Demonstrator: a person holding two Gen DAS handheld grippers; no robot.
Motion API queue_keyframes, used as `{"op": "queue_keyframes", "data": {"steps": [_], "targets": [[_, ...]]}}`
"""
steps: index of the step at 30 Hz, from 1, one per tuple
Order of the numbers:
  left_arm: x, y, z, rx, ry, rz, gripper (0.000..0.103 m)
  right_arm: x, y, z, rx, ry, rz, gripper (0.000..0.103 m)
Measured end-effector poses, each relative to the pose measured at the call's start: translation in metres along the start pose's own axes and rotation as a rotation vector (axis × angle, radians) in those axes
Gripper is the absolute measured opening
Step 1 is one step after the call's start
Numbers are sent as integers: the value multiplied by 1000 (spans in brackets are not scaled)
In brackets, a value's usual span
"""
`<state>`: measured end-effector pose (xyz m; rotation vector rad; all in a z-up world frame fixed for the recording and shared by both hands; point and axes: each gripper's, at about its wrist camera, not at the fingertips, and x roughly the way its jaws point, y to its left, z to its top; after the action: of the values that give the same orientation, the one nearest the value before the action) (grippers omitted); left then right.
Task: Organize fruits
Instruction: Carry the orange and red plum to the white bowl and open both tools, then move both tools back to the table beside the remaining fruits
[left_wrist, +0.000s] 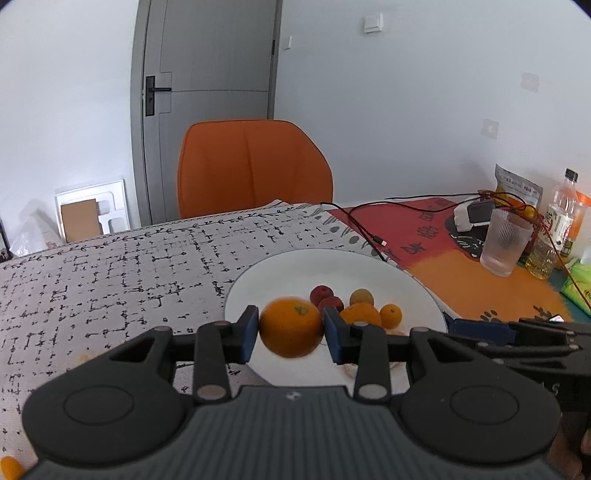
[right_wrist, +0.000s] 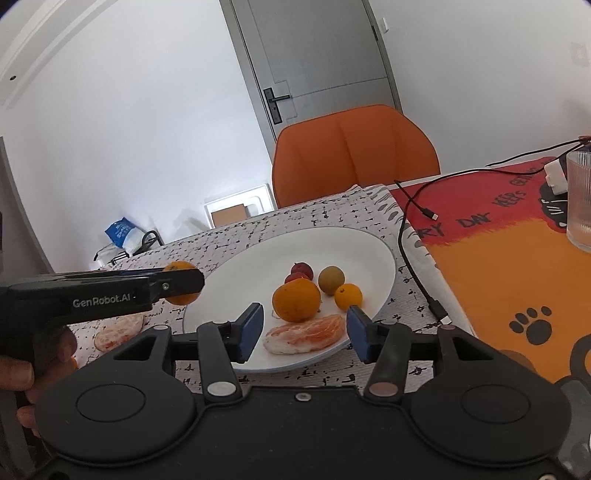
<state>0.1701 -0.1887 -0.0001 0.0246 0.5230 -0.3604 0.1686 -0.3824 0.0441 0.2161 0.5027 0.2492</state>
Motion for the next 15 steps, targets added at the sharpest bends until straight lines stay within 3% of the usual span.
{"op": "queue_keyframes", "data": {"steps": [5,9,13,15], "targets": [[-9,11,-3,-10,-1,31,43,3,6,1,-10,6,12,52],[-19,30,-8,-52,-2,88,57,6,15,2,-25,8,29,54],[-33,47,-13,-66,-16,130,65,11,27,2,-43,15,47,58],[-39,55,-14,-81,-21,145,77,13,33,2,-57,18,53,62]]}}
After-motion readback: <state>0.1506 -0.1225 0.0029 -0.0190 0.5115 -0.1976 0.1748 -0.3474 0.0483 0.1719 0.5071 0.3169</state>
